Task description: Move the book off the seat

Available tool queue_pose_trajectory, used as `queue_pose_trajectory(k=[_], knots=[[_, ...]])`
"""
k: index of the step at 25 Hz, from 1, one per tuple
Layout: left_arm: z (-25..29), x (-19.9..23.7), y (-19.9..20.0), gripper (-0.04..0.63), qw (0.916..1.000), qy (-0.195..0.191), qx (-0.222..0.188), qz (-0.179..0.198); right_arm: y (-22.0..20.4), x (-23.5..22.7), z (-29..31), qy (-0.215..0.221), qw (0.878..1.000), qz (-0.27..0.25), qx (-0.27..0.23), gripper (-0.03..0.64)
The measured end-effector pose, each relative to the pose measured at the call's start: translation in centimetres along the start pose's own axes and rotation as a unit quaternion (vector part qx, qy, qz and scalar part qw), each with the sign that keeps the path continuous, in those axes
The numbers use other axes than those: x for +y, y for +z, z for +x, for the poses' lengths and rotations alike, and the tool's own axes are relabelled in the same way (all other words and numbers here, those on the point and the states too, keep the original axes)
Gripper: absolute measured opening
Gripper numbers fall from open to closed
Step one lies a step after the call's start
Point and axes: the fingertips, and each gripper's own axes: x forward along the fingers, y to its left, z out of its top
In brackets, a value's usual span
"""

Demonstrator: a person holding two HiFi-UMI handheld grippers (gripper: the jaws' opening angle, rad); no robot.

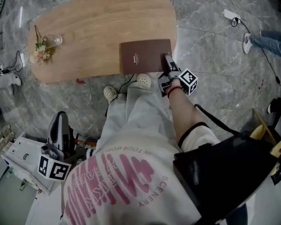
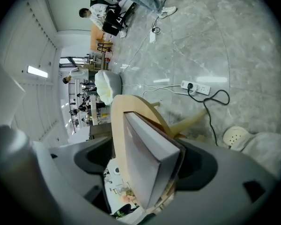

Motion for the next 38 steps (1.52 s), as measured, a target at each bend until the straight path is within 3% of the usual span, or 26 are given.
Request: queue_pose_trajectory(k=[2, 6, 10, 13, 16, 25, 29, 31, 34, 38], knots=[[-0.4, 0.2, -0.4, 0.008, 1.0, 0.002, 0.0, -0.004, -0.3, -0.2, 0.2, -0.009, 1.0, -0.004, 0.008, 0.444], [-0.8, 0.5, -1.0, 0.008, 0.9999, 0.004, -0.002, -0.015, 0.0, -0.8, 0.2, -0.046, 0.999, -0.026, -0.005, 0.48], [-1.1, 0.7, -1.4, 0.008, 0.9998, 0.003, -0.005, -0.018, 0.5, -1.3, 0.0, -0.088, 0.993, -0.075, -0.021, 0.56], [-1.6, 0.9, -1.9, 0.008, 0.9996, 0.006, -0.009, -0.025, 0.1, -1.6, -0.1, -0.107, 0.988, -0.113, -0.003, 0.571], [-2.0, 0.9, -2.1, 0.008, 0.9996, 0.002, -0.011, -0.024, 0.1, -2.2, -0.8, -0.12, 0.986, -0.117, 0.001, 0.571], [-2.2, 1.8, -1.6, 0.008, 0.9977, -0.028, -0.047, -0.039, -1.8, -1.2, -3.8, -0.091, 0.99, -0.11, 0.015, 0.568], [-3.6, 2.3, -1.6, 0.008, 0.9961, -0.043, -0.067, -0.04, -3.2, 0.5, -6.0, -0.045, 0.993, -0.105, 0.023, 0.561], [-4.6, 2.6, -2.0, 0.008, 0.9956, -0.053, -0.072, -0.029, -3.6, 1.9, -7.0, -0.018, 0.994, -0.109, 0.016, 0.487], [-5.7, 3.3, -1.6, 0.008, 0.9939, -0.07, -0.085, -0.009, -4.5, 4.7, -8.3, 0.016, 0.991, -0.13, 0.002, 0.271], [-6.5, 4.2, 0.4, 0.008, 0.9881, -0.101, -0.115, -0.016, -6.6, 8.4, -9.8, 0.079, 0.986, -0.144, 0.012, 0.166]])
